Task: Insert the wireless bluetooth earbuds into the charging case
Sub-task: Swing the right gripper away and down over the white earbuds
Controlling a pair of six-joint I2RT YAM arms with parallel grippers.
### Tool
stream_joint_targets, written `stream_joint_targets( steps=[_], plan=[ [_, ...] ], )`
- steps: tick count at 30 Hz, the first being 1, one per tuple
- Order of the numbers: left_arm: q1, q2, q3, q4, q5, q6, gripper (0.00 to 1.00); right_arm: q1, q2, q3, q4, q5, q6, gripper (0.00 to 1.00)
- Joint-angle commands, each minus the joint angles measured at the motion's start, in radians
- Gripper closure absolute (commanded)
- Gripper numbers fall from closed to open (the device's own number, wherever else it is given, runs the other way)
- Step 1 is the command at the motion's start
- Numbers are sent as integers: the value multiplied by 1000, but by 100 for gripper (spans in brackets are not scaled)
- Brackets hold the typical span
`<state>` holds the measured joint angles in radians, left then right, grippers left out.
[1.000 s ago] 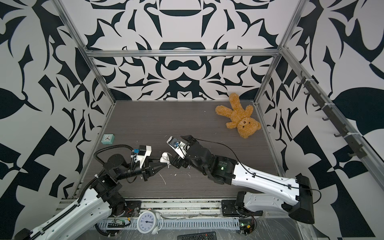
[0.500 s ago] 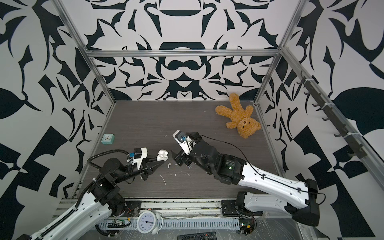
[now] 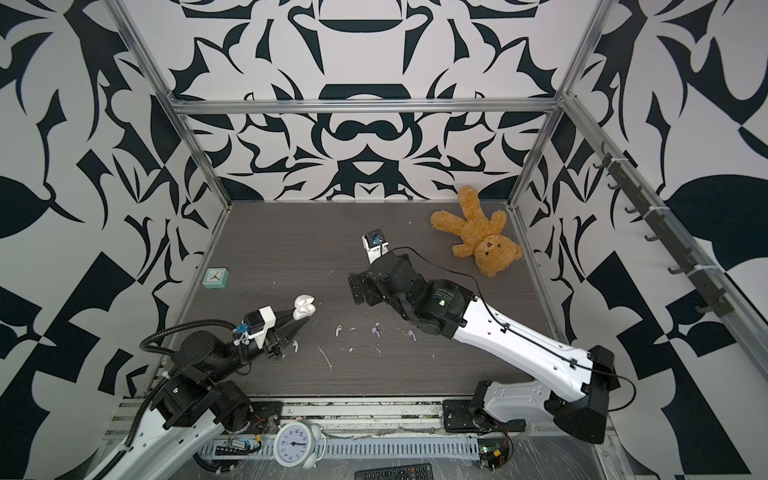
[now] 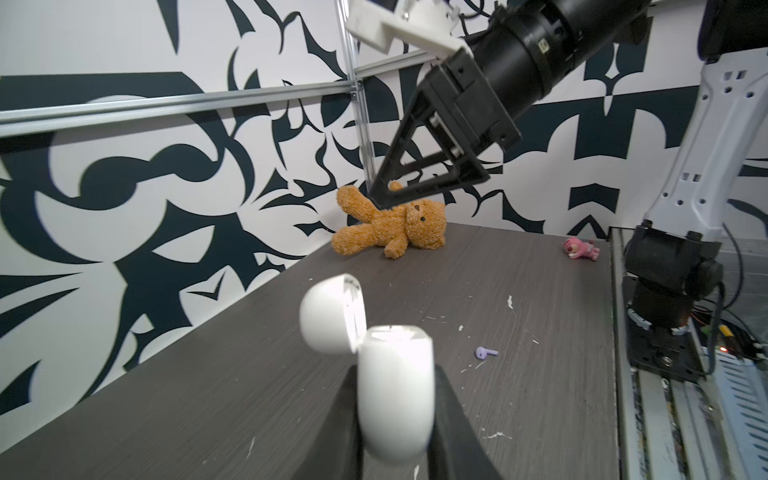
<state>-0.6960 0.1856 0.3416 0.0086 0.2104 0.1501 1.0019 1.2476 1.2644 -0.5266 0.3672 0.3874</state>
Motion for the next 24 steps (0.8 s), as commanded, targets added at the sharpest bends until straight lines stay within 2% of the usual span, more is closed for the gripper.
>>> stream_joint_targets(
  steps=[1, 5, 6, 12, 15, 24],
  plan=[
    [-3, -71, -35, -1, -140, 18, 100, -25, 9, -2, -11, -112, 133, 1],
    [0, -95, -52, 14, -146, 14, 100, -26, 96, -16, 4, -162, 206, 13],
    [-1, -98, -58, 17, -143, 17, 100, -26, 129, -13, 5, -216, 217, 16],
    [-1, -153, -79, 24, -165, 57, 100, -26, 321, 13, 4, -308, 340, 17],
    [-1, -158, -79, 31, -162, 57, 100, -25, 388, 15, 16, -323, 380, 22],
    [0, -173, -85, 10, -150, 98, 100, -13, 584, 92, 11, -392, 414, 43]
  ],
)
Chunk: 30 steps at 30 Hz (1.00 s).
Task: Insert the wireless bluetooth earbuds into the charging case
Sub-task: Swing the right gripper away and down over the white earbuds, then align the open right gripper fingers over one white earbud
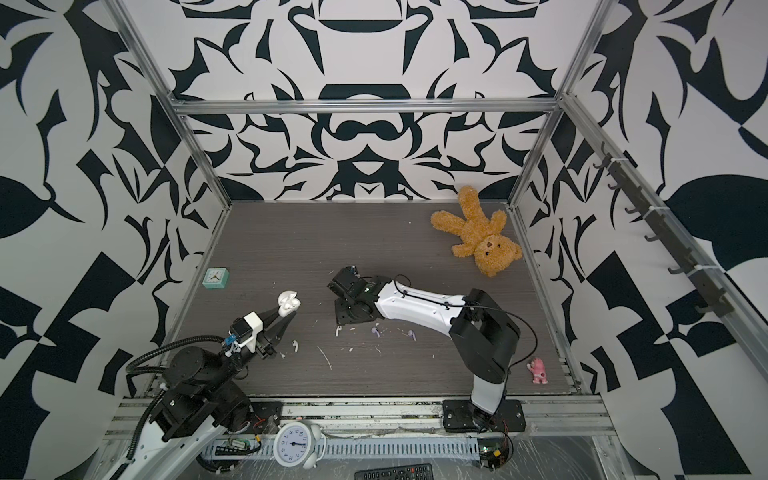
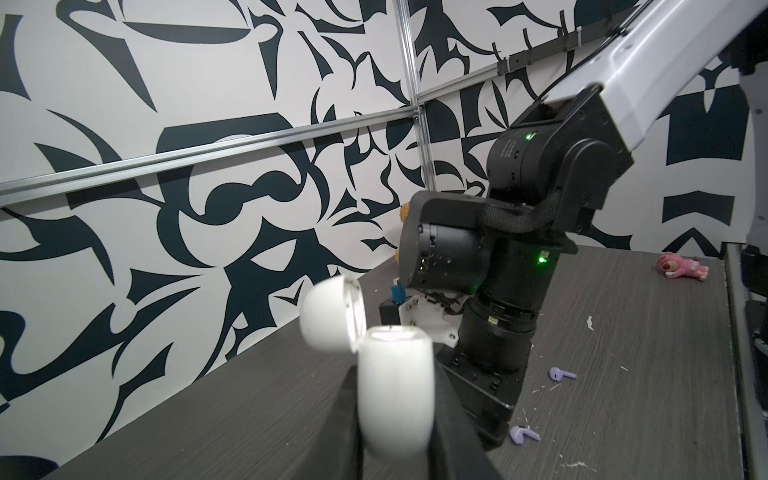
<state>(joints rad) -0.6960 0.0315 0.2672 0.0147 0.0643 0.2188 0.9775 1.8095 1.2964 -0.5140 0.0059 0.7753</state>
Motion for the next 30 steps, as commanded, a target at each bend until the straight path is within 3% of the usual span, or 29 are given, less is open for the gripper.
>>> stream_joint_targets(
  steps=[1, 5, 11, 21, 24, 30],
  plan=[
    [0, -19, -11, 0, 2, 33, 100, 15, 35, 68, -6, -33, 25, 44],
    [0, -9, -13, 1, 24, 38, 100, 29, 72, 84, -6, -41, 18, 46],
    [0, 1, -15, 4, 35, 45, 100, 31, 92, 84, -7, -42, 15, 61],
    [0, 4, -17, -1, 49, 57, 100, 31, 112, 92, -6, -44, 5, 67],
    [0, 7, -17, -1, 52, 59, 100, 31, 124, 99, 0, -48, -1, 74],
    [-1, 13, -18, -1, 65, 61, 100, 32, 152, 127, -14, -61, -10, 73]
  ],
)
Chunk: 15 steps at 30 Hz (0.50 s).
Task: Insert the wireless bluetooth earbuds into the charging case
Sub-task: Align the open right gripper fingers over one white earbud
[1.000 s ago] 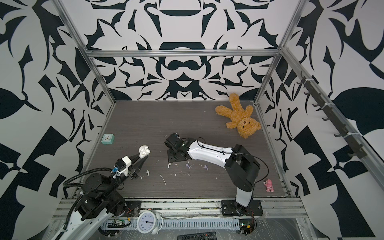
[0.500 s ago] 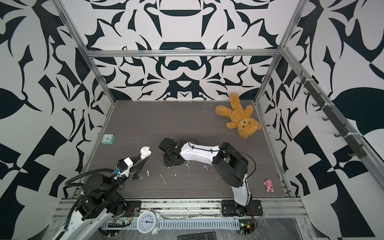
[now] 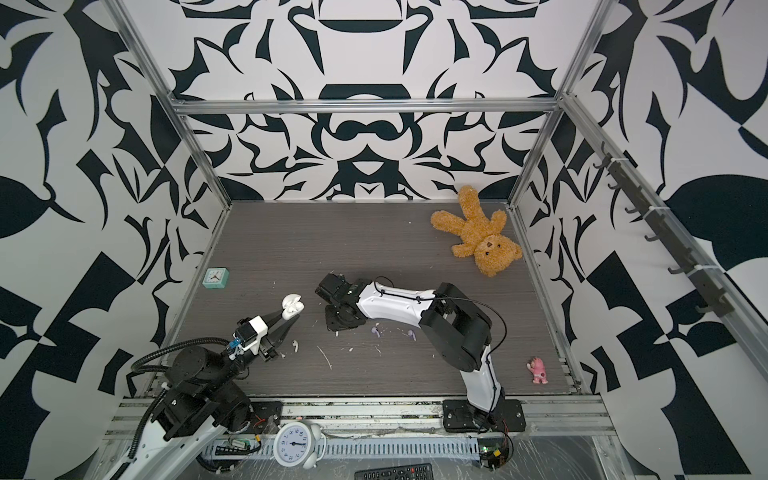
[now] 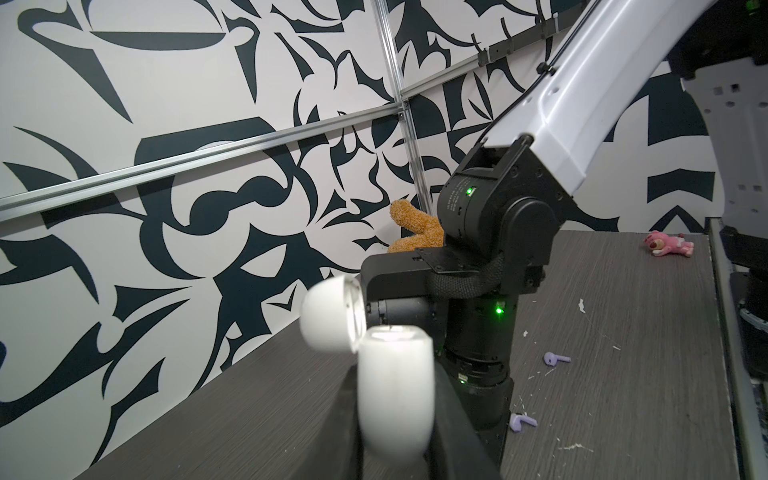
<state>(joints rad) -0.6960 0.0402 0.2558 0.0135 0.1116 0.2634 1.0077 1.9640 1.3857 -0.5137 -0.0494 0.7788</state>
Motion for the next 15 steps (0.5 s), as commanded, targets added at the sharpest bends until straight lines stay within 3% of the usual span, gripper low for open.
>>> stream_joint_targets(
  steps=[1, 15],
  plan=[
    [0, 5, -7, 0, 19, 17, 100, 0, -1, 37, -15, -5, -14, 73],
    [-2, 1, -7, -4, 23, 30, 100, 0, 17, 44, -22, 4, -24, 80]
  ],
)
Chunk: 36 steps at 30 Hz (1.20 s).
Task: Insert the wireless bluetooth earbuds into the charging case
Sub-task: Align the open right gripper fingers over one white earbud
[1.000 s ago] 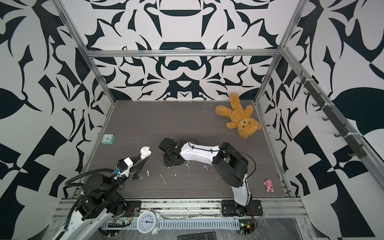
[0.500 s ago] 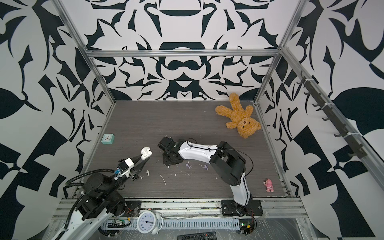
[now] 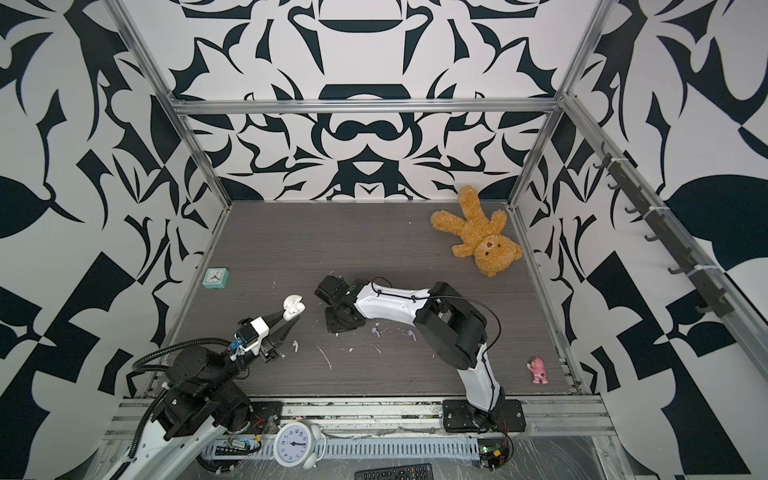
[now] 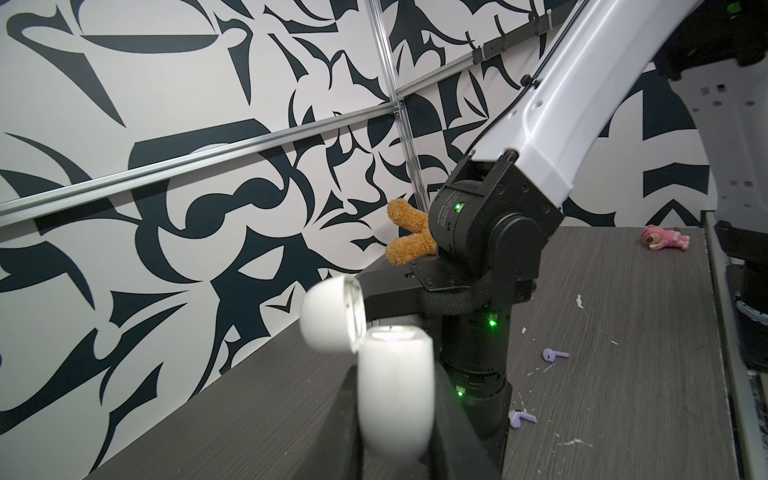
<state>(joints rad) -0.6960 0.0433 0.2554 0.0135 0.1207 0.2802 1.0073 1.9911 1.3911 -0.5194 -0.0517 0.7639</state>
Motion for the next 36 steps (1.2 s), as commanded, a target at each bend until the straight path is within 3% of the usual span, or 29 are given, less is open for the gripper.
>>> stream_joint_targets(
  steps=[1, 8, 36],
  plan=[
    [-2, 0, -6, -4, 14, 13, 100, 0, -9, 39, -16, 7, -9, 80],
    [-2, -2, -6, -7, 16, 16, 100, 1, -3, 36, -15, 3, -11, 84],
    [-2, 4, -7, -12, 16, 27, 100, -10, 9, 16, -15, 6, -17, 85]
  ],
)
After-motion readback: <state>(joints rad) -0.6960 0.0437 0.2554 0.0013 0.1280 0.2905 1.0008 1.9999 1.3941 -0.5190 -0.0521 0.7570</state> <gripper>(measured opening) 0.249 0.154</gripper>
